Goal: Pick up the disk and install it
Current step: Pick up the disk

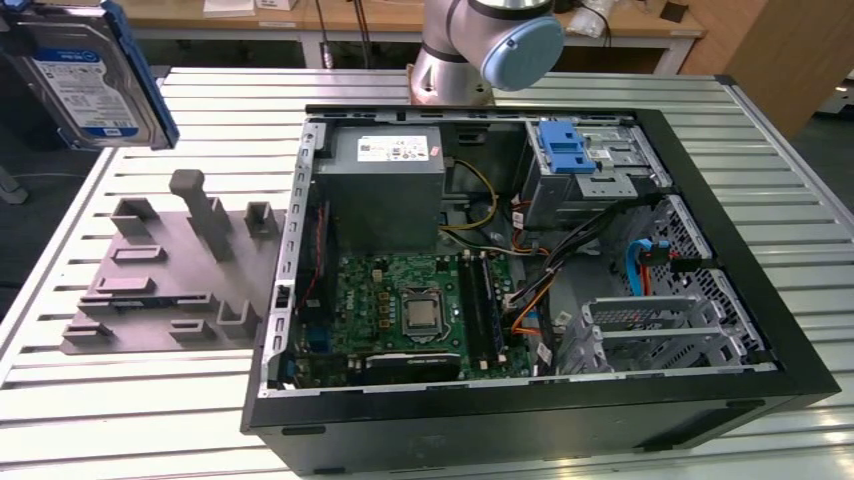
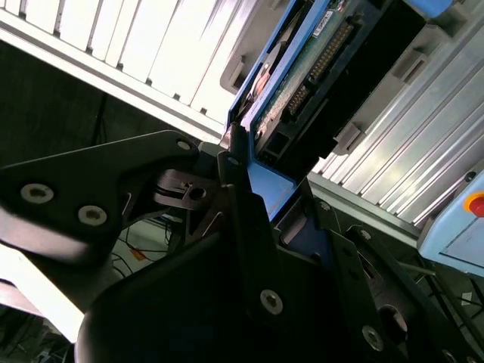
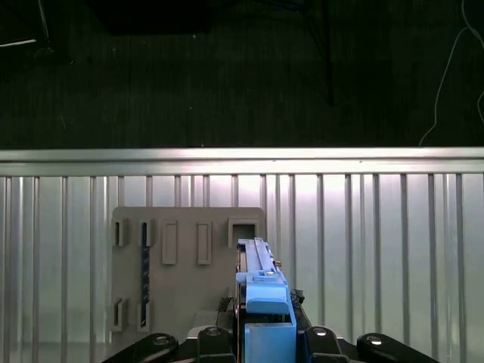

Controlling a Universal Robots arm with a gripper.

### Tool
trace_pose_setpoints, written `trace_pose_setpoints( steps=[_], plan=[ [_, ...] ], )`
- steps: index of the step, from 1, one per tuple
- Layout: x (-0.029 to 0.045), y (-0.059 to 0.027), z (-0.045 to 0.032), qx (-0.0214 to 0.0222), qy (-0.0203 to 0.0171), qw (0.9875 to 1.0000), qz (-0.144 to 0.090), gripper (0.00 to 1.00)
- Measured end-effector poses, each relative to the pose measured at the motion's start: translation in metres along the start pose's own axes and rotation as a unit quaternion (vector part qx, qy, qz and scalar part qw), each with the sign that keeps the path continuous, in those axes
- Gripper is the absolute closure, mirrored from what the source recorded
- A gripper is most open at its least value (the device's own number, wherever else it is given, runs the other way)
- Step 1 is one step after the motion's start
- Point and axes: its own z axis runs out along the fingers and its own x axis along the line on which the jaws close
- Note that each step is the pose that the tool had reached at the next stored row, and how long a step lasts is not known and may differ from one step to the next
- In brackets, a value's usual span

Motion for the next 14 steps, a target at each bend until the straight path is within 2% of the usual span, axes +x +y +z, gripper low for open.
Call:
trace_pose_setpoints(
  steps=[14],
  plan=[
    [-0.0005, 0.0002, -0.009, 0.0, 0.0, 1.0, 0.0, 0.64]
  ],
)
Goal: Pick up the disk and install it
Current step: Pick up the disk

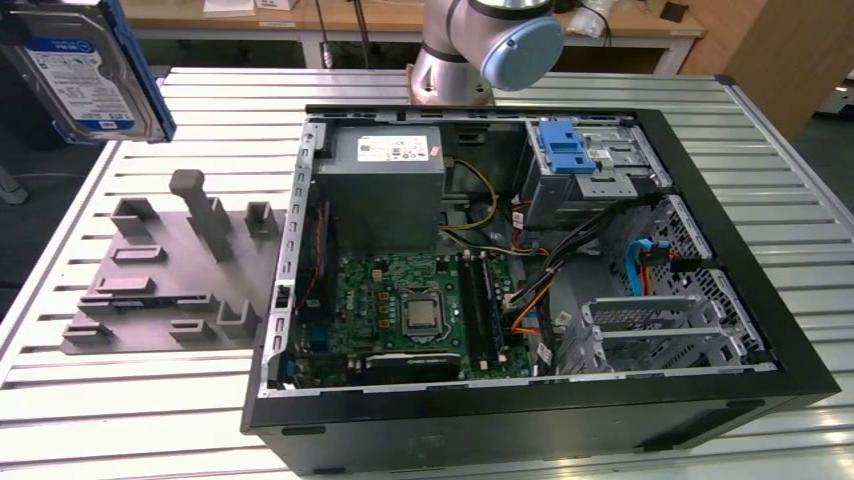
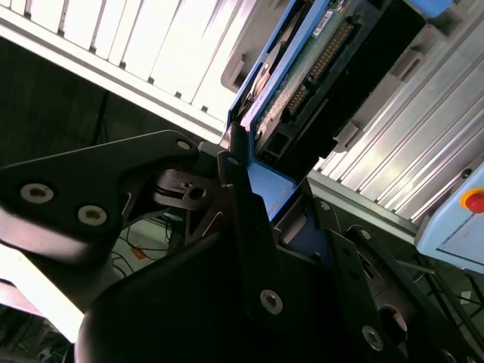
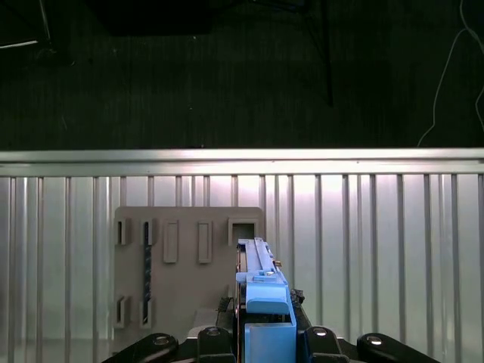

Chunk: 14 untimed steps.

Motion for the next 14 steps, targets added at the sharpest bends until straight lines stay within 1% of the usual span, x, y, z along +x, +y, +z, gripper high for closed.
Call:
trace_pose_setpoints(
  steps=[5, 14],
  plan=[
    [-0.0001, 0.0, -0.0039, 0.0, 0.0, 1.0, 0.0, 0.64],
    [-0.0004, 0.0002, -0.0141, 0.0, 0.0, 1.0, 0.0, 0.64]
  ],
)
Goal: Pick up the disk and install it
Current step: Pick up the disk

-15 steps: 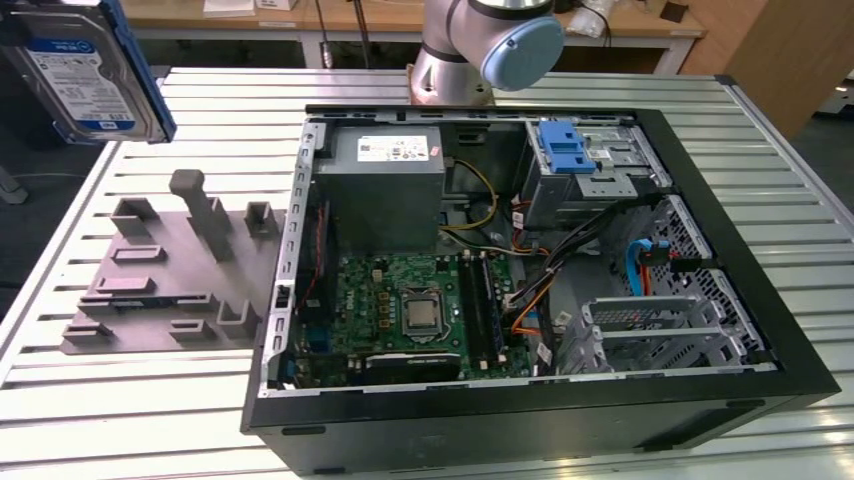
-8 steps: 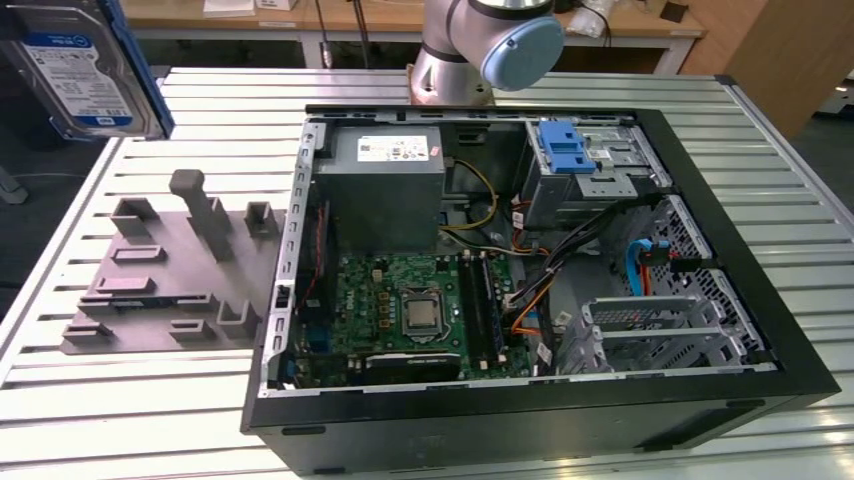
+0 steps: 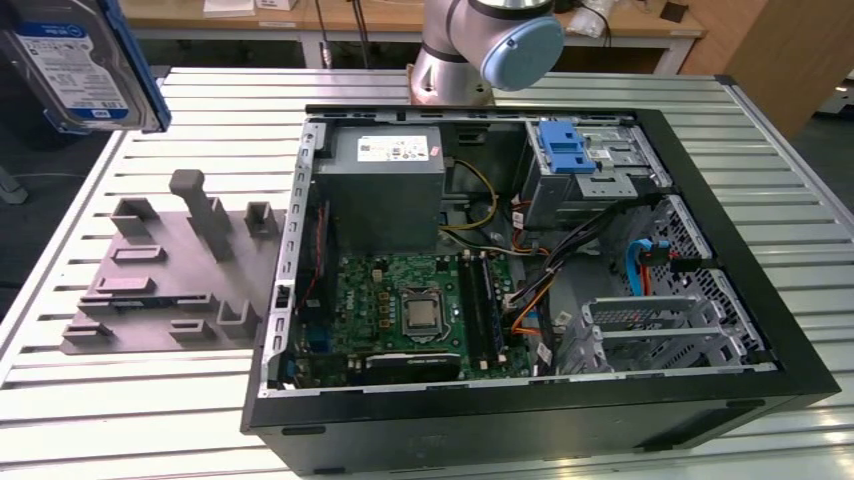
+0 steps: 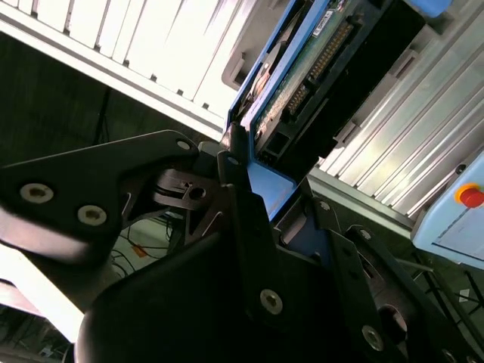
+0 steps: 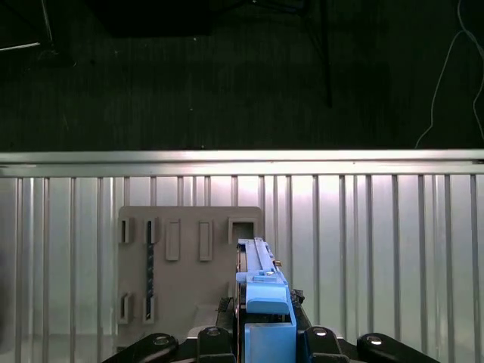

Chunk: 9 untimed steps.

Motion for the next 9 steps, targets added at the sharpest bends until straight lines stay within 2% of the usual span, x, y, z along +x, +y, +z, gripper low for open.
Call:
trace_pose_setpoints(
  steps=[9],
  plan=[
    [-0.0006, 0.0002, -0.0102, 0.0, 0.0, 1.0, 0.0, 0.64]
  ],
)
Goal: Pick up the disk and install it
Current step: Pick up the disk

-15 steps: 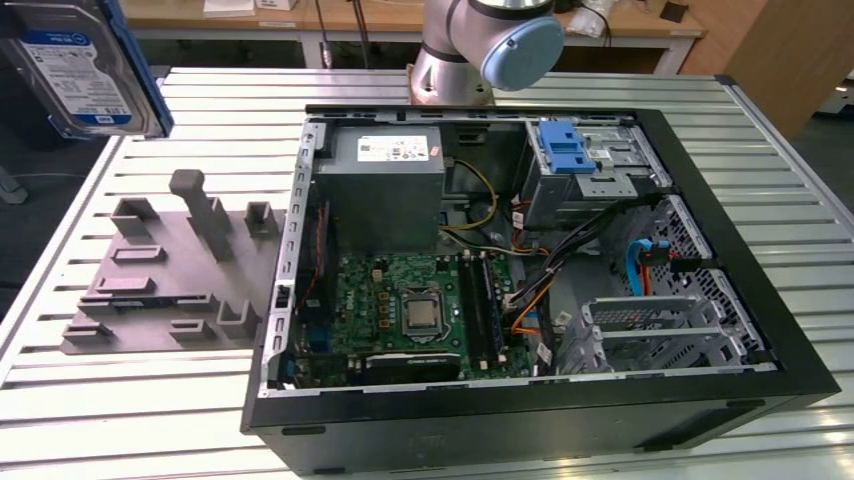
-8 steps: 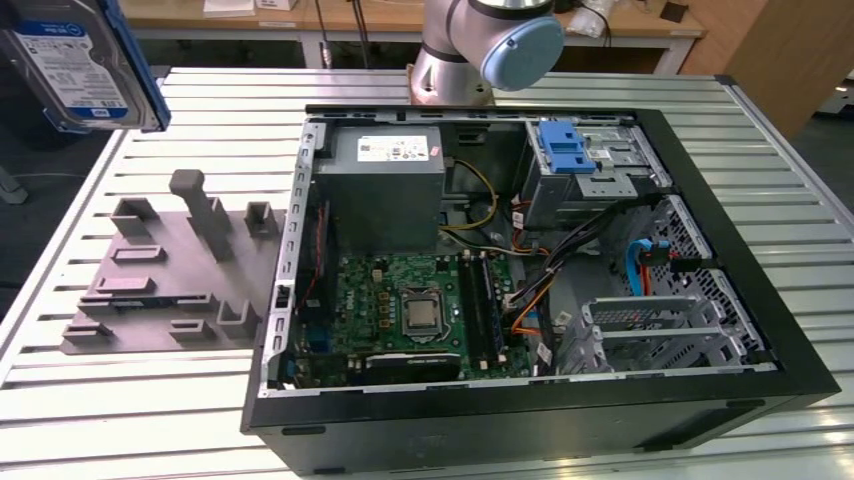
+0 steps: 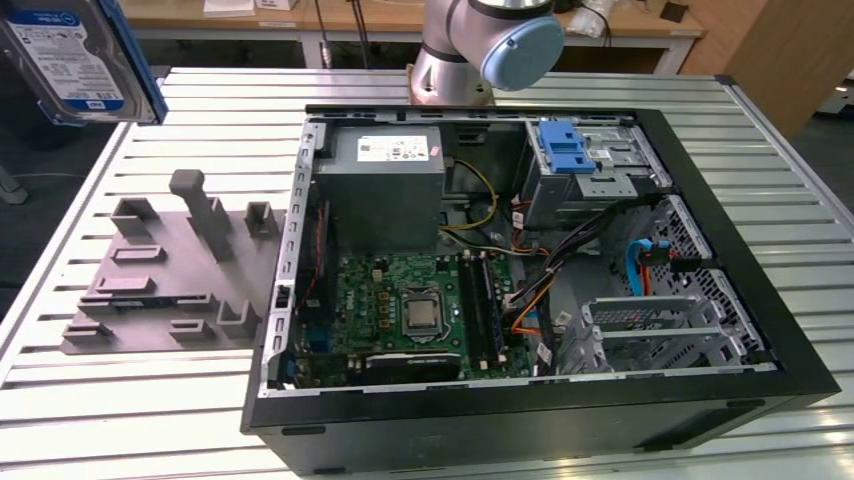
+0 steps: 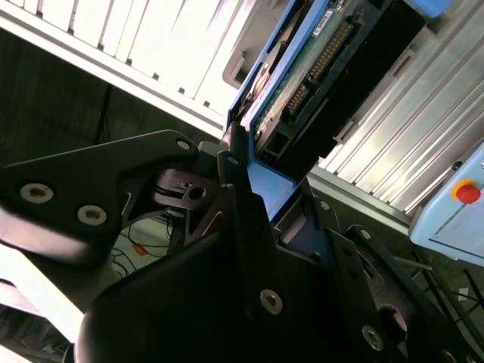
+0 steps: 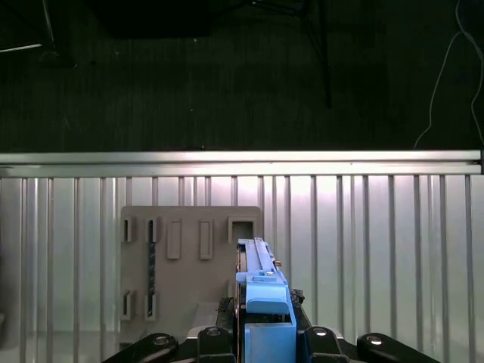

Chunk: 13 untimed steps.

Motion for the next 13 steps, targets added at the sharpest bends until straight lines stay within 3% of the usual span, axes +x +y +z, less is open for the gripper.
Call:
trace_pose_setpoints(
  steps=[13],
  plan=[
    [-0.0001, -0.0009, -0.0019, 0.0001, 0.0004, 1.0, 0.0, 0.64]
  ],
)
